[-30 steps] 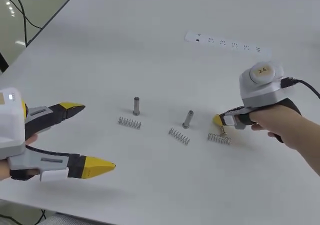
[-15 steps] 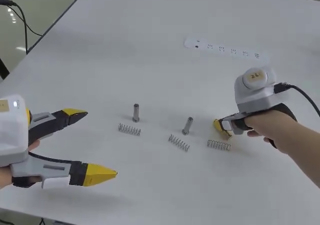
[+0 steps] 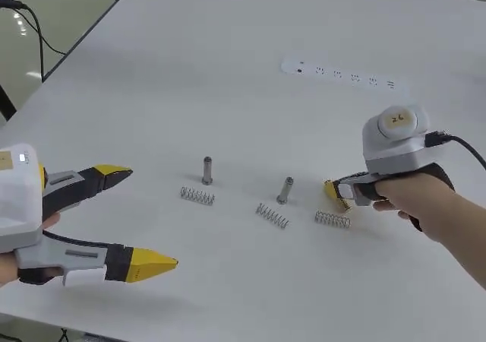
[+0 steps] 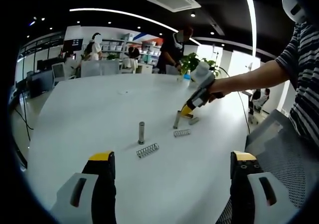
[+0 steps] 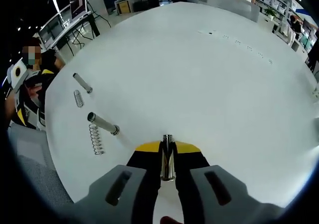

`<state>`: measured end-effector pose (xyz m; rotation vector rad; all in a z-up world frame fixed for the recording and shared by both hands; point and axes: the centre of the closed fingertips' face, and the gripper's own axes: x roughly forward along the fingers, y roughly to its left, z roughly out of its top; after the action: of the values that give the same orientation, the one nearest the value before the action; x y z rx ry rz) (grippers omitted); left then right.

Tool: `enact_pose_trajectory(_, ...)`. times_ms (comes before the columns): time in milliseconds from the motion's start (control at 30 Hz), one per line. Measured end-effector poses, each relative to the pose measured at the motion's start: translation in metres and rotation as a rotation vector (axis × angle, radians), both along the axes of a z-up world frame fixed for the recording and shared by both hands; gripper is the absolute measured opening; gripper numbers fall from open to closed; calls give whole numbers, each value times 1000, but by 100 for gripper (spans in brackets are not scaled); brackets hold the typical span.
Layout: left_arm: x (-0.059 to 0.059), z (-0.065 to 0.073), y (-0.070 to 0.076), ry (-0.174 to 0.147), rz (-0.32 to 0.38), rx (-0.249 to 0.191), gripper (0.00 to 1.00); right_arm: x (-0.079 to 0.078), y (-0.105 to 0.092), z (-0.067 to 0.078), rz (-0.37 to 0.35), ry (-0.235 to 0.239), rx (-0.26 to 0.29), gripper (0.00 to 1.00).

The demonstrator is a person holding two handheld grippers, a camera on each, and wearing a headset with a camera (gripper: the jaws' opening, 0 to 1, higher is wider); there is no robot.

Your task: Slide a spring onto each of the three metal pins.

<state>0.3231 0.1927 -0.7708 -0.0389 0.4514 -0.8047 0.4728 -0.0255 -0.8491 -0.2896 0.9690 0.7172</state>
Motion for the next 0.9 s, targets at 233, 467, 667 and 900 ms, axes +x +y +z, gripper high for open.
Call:
enact_pose_trajectory(233,0,2,-1,-4,0,-1,95,0,2,10,-2,-54,52,10)
enact_pose_trajectory(467,1,2,0,-8,-1,1,95,-2,3,16,2,-101,98,10)
enact_pose_trajectory(667,0,2,-1,-7,-2,1,95,-1,3,24,-10,-136,132,10)
enact_pose_trajectory(900,0,2,-2,-9,-4,1,95,-1,2,28,-23,-154,150,10)
